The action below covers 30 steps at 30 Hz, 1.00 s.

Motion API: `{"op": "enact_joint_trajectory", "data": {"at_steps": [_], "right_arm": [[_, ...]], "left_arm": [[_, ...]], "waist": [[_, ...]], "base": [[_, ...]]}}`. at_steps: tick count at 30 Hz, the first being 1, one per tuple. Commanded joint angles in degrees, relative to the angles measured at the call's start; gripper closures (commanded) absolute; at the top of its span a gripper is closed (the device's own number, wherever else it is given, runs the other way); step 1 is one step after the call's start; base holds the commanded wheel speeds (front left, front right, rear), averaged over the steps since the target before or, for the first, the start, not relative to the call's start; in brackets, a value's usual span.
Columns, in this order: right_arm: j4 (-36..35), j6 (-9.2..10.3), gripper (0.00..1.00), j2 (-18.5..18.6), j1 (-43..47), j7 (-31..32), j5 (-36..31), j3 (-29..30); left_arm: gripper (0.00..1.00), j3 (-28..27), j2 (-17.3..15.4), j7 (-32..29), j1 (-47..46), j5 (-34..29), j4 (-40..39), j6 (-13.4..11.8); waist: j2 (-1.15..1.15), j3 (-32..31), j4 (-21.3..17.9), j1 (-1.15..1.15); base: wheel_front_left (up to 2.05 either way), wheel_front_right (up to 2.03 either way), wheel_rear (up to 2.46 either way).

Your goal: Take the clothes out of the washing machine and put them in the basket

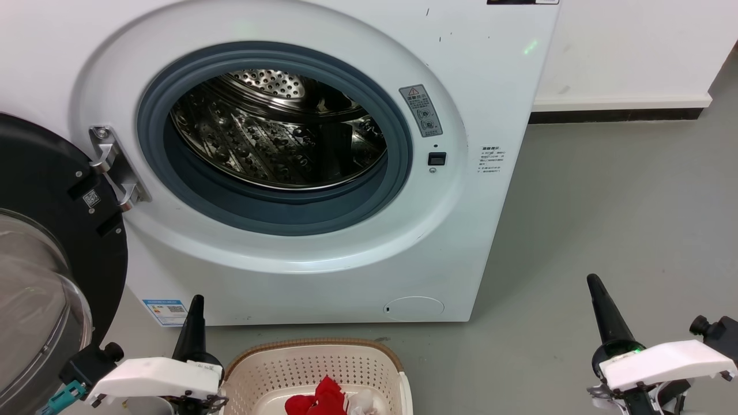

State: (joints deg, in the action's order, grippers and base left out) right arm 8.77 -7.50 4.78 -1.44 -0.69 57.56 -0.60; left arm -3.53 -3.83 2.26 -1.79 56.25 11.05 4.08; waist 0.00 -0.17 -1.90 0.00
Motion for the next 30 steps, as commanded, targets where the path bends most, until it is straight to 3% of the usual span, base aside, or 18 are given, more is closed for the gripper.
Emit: {"op": "enact_joint_trajectory", "data": {"at_steps": [1,30], "right_arm": [[-0.1,0.0,1.0,0.4,-1.5,0.2,2.1,0.3],[2.6,0.01,1.0,0.3,-3.3,2.7,20.2,2.4]], "left_arm": [[1.0,-0.3,-0.1,-0.4,-1.6,1.9,-0.3,0.6],[1.0,-1.8,0.5,-4.8,-3.3,19.6,1.4,2.1]], "waist": [[0.0,0.0,0.1,0.0],[0.0,0.2,0.9,0.0]], "base": [[0.0,0.0,0.0],[0.0,0.0,0.0]]}}
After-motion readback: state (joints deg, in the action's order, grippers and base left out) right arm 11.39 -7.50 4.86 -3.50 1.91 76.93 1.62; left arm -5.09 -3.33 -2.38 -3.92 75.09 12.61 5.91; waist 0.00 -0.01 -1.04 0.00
